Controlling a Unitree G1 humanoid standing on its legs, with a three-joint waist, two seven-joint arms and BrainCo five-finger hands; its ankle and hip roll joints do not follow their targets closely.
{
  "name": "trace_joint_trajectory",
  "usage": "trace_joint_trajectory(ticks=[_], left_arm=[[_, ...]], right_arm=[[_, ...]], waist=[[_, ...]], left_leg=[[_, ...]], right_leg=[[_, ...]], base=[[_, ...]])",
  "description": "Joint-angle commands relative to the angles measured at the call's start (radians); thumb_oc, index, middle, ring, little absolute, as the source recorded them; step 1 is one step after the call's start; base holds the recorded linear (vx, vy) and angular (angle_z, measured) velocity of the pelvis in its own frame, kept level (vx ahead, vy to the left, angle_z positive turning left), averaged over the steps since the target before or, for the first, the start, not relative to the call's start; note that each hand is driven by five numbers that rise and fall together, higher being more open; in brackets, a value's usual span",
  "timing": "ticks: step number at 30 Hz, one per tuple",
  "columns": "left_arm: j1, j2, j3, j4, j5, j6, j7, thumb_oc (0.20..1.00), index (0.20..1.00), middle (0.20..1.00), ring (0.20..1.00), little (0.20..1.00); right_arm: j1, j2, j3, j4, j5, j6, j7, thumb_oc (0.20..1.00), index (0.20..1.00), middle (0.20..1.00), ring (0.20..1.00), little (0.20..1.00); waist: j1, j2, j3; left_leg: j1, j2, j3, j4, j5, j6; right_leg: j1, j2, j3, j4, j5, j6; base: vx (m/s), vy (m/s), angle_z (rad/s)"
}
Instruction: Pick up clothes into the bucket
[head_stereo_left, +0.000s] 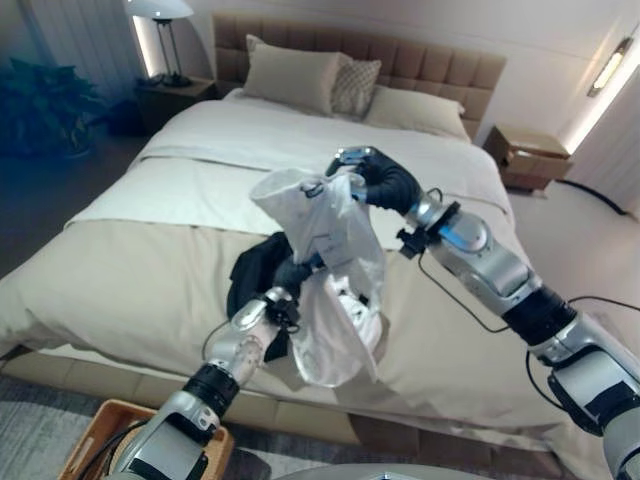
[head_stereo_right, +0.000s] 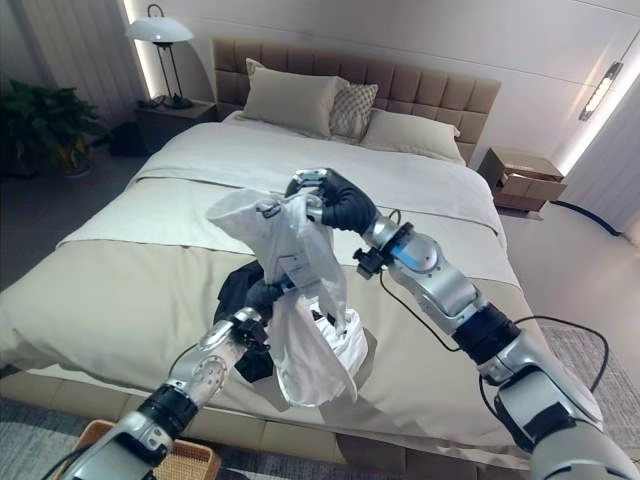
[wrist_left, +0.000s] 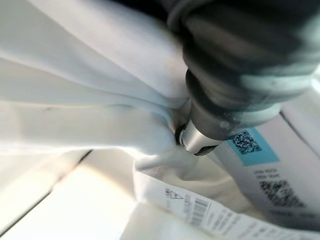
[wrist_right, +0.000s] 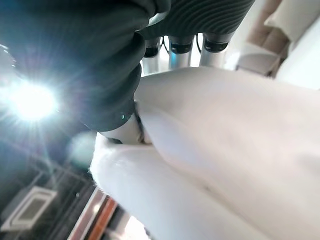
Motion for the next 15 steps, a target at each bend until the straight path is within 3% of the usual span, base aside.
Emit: trace_joint_trajectory(ticks=[1, 4, 5, 6, 13, 15], left_arm=[[-0.021, 0.045, 0.015, -0.013, 0.1, -0.067, 0.046, 0.2, 0.2, 0.2, 0.2, 0.2], [0.047, 0.084, 0.067, -0.08, 0.149, -0.081, 0.06, 0.2, 0.2, 0.2, 0.2, 0.2], [0.07, 0.1, 0.092, -0.103, 0.168, -0.088, 0.07, 0.2, 0.2, 0.2, 0.2, 0.2], [0.122, 0.113, 0.146, -0.136, 0.168, -0.093, 0.071, 0.2, 0.2, 0.2, 0.2, 0.2], [0.258, 0.15, 0.329, -0.215, 0.179, -0.121, 0.097, 0.2, 0.2, 0.2, 0.2, 0.2], [0.32, 0.189, 0.43, -0.267, 0.204, -0.141, 0.113, 0.2, 0.2, 0.2, 0.2, 0.2]], right_arm=[[-0.053, -0.032, -0.132, -0.072, 0.067, -0.076, -0.041, 0.2, 0.2, 0.2, 0.2, 0.2], [-0.006, -0.036, -0.182, -0.074, 0.076, -0.08, -0.047, 0.2, 0.2, 0.2, 0.2, 0.2], [0.013, -0.035, -0.197, -0.078, 0.078, -0.08, -0.05, 0.247, 0.247, 0.247, 0.247, 0.247], [0.04, -0.034, -0.223, -0.089, 0.083, -0.08, -0.045, 1.0, 1.0, 1.0, 1.0, 1.0], [0.129, -0.023, -0.295, -0.103, 0.101, -0.076, -0.03, 1.0, 1.0, 1.0, 1.0, 1.0], [0.179, -0.026, -0.341, -0.07, 0.051, -0.071, -0.041, 1.0, 1.0, 1.0, 1.0, 1.0]], waist=[[0.028, -0.029, 0.025], [0.038, -0.027, 0.033], [0.041, -0.026, 0.036], [0.047, -0.026, 0.037], [0.063, -0.022, 0.039], [0.072, -0.016, 0.04]], left_leg=[[-0.047, 0.023, 0.012, 0.121, -0.063, 0.002], [-0.052, 0.023, 0.01, 0.125, -0.064, 0.003], [-0.053, 0.023, 0.009, 0.125, -0.064, 0.002], [-0.053, 0.024, 0.008, 0.125, -0.063, 0.002], [-0.051, 0.028, 0.005, 0.119, -0.06, 0.0], [-0.051, 0.028, 0.002, 0.118, -0.059, -0.001]], right_leg=[[-0.012, -0.107, -0.078, 0.081, 0.048, 0.091], [-0.012, -0.108, -0.081, 0.082, 0.045, 0.09], [-0.013, -0.107, -0.081, 0.082, 0.044, 0.089], [-0.011, -0.107, -0.083, 0.082, 0.041, 0.088], [-0.006, -0.104, -0.092, 0.082, 0.034, 0.085], [-0.003, -0.105, -0.097, 0.082, 0.032, 0.085]], base=[[0.0, 0.0, 0.04], [0.0, 0.0, 0.0], [0.01, -0.006, 0.03], [0.0, 0.0, 0.0], [0.01, -0.006, 0.04], [0.01, -0.006, 0.06]])
